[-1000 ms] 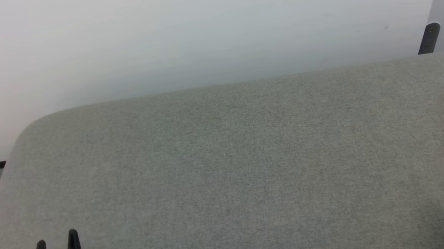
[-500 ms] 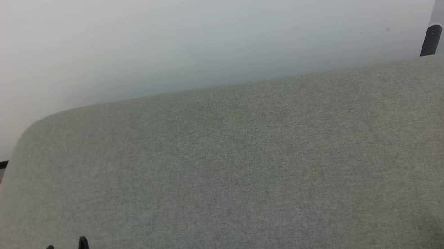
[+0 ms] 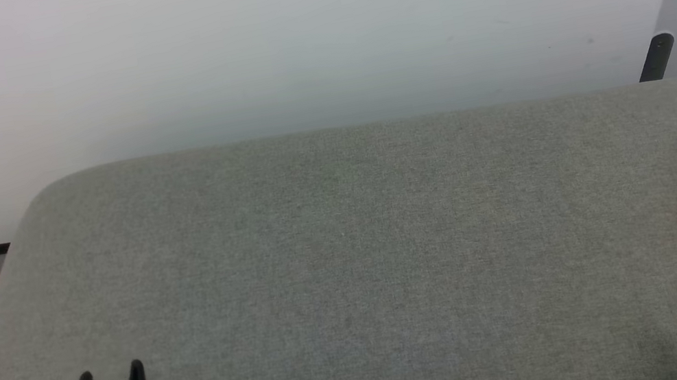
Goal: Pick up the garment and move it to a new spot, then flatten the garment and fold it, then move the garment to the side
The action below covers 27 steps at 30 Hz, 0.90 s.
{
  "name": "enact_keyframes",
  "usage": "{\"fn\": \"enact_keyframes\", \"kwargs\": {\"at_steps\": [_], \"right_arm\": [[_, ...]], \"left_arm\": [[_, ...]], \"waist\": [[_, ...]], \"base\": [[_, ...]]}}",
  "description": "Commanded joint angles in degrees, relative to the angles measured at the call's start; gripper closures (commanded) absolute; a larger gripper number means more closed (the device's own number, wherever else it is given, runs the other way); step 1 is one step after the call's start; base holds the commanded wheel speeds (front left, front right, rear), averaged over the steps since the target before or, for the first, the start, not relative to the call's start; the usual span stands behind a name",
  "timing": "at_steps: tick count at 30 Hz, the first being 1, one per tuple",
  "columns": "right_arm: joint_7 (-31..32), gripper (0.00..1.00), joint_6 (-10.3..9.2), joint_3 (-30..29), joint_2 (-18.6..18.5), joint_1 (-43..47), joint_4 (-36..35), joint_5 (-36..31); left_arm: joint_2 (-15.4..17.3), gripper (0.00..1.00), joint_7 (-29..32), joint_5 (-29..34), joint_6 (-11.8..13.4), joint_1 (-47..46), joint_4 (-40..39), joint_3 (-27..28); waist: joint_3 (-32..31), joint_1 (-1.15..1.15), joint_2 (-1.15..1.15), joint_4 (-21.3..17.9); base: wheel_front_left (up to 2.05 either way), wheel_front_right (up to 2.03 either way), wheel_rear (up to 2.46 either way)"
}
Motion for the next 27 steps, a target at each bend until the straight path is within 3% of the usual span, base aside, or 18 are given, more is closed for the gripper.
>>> {"fn": "enact_keyframes", "kwargs": {"at_steps": [1, 7, 27], "right_arm": [[-0.01, 1.0, 0.0, 0.01, 0.02, -0.01, 0.03, 0.19], [0.57, 1.0, 0.01, 0.06, 1.27, 0.38, 2.32, 1.49], [5.3, 1.0, 0.0, -0.83, 3.49, -2.73, 2.43, 22.07]], "left_arm": [[0.12, 1.0, 0.01, -0.02, 0.0, 0.0, -0.22, -0.4], [-1.83, 1.0, 0.3, -0.85, 0.0, 0.75, 1.79, -0.95], [-5.32, 1.0, 5.81, -17.43, 0.0, -2.22, 2.54, 0.85]], "waist": [[0.02, 0.0, 0.0, 0.01], [0.06, 0.0, 0.0, -0.03], [0.48, 0.0, 0.0, -0.64]], "base": [[0.0, 0.0, 0.0], [0.0, 0.0, 0.0], [0.0, 0.0, 0.0]]}}
